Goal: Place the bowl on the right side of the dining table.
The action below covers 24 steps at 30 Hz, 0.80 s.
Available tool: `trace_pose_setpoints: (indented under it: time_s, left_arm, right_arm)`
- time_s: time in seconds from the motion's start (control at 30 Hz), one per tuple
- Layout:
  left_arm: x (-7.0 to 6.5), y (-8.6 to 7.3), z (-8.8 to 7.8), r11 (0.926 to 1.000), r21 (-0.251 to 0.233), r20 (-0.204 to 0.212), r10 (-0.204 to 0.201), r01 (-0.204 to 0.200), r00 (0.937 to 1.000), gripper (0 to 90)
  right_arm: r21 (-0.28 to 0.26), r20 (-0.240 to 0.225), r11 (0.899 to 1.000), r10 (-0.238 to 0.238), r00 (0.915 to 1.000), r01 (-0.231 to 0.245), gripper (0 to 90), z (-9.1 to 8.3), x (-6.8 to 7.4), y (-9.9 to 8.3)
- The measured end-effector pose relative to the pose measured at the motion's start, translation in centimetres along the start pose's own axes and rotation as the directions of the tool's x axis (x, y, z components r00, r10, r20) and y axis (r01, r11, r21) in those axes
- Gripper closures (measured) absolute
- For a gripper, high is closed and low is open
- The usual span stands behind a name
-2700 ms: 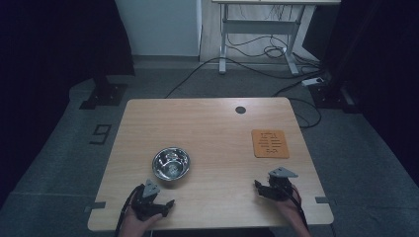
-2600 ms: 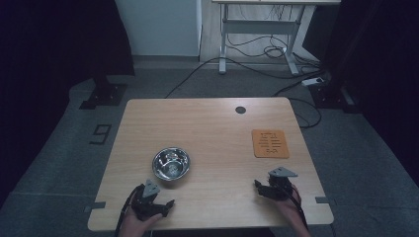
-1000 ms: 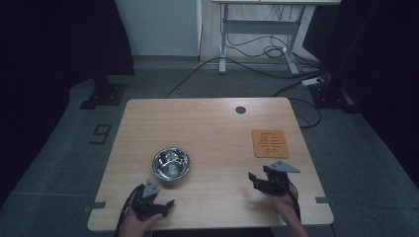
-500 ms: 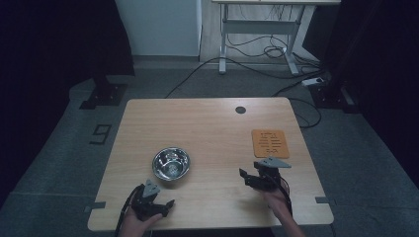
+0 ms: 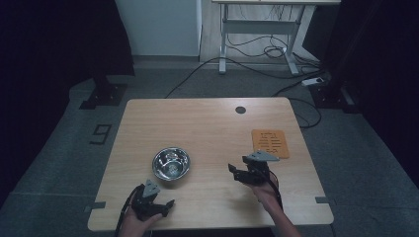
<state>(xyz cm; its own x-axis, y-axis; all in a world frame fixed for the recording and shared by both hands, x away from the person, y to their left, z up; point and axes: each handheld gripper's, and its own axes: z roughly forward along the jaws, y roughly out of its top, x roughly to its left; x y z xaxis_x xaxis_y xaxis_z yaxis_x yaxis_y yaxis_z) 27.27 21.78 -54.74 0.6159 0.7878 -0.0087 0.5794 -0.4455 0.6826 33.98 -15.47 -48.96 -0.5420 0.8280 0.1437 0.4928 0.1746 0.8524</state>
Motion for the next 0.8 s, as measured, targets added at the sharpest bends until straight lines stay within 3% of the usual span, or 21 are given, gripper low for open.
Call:
trace_pose_setpoints:
  time_s: [0.8]
  left_arm:
    - [0.0,0.0,0.0,1.0000,0.000,0.000,0.000,0.000,1.0000,10.8]
  right_arm:
    - [0.002,-0.024,1.000,-0.008,0.9997,0.008,31.2,2.7,2.0,2.2]
